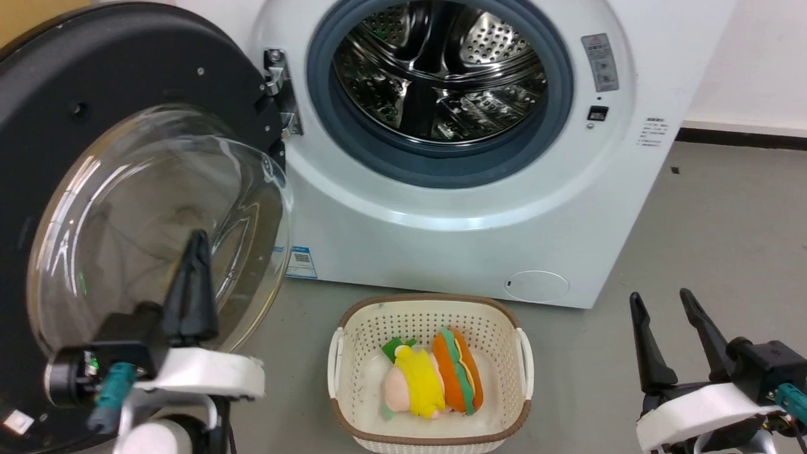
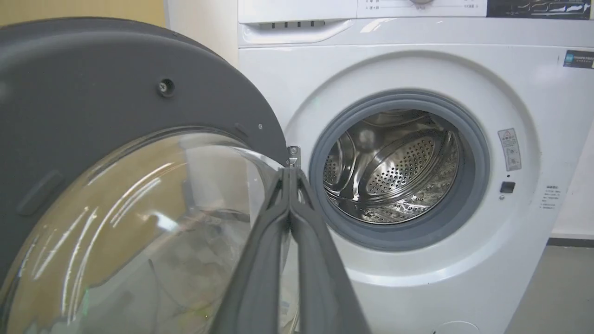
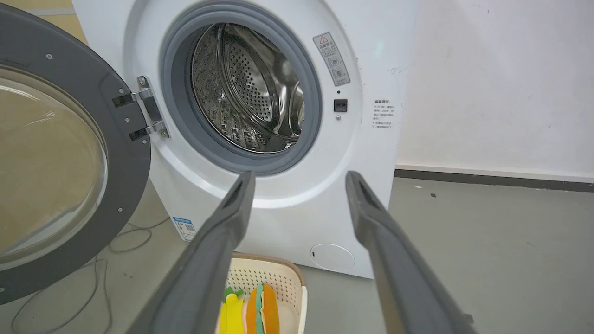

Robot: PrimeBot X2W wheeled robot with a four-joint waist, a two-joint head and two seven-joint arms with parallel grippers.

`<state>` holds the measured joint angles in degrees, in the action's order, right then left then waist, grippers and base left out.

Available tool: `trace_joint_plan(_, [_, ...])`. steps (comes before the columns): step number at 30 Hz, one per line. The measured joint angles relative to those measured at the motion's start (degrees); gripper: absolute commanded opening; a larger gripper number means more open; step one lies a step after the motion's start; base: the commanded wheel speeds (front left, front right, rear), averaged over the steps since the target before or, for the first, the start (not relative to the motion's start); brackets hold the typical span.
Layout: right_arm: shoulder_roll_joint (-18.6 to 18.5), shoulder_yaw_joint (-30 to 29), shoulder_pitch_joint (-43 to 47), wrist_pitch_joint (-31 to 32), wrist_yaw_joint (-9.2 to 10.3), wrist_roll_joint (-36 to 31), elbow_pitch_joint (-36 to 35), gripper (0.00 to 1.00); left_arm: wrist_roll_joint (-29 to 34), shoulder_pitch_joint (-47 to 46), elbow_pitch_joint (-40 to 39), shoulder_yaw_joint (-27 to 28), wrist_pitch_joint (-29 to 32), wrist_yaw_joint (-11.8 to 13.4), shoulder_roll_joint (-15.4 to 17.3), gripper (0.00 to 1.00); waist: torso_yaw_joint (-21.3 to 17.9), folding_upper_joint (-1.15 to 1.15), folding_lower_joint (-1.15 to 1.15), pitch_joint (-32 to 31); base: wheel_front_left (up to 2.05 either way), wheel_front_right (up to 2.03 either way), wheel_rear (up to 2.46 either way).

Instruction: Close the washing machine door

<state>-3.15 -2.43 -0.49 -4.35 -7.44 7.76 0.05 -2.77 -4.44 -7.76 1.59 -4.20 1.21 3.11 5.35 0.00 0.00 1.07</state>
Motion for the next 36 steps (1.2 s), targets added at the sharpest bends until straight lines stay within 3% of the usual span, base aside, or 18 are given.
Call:
trace_joint_plan(12, [0.0, -0.9, 0.2, -1.4, 0.00, 2.1, 0.7, 1.00, -4.7, -7.3, -3.3, 7.1, -1.6, -2.4, 2.4, 0.00, 4.0, 0.00, 0.00, 0.9, 0.00, 0.00, 0.00])
trace_joint_plan(23, [0.0, -2.4, 0.2, -2.8, 0.00, 4.1, 1.4, 1.00, -14.0, -13.0, -1.8, 16.2, -2.3, -3.4, 6.4, 0.00, 7.2, 0.00, 0.00, 2.5, 0.00, 0.00, 0.00])
trace_joint_plan(36, [0.0, -4.4, 0.2, -4.3, 0.00, 6.0, 3.0, 1.00, -25.8, -17.9, 5.2, 24.4, 4.4, -2.4, 10.9, 0.00, 11.9, 0.00, 0.00, 4.2, 0.00, 0.00, 0.00])
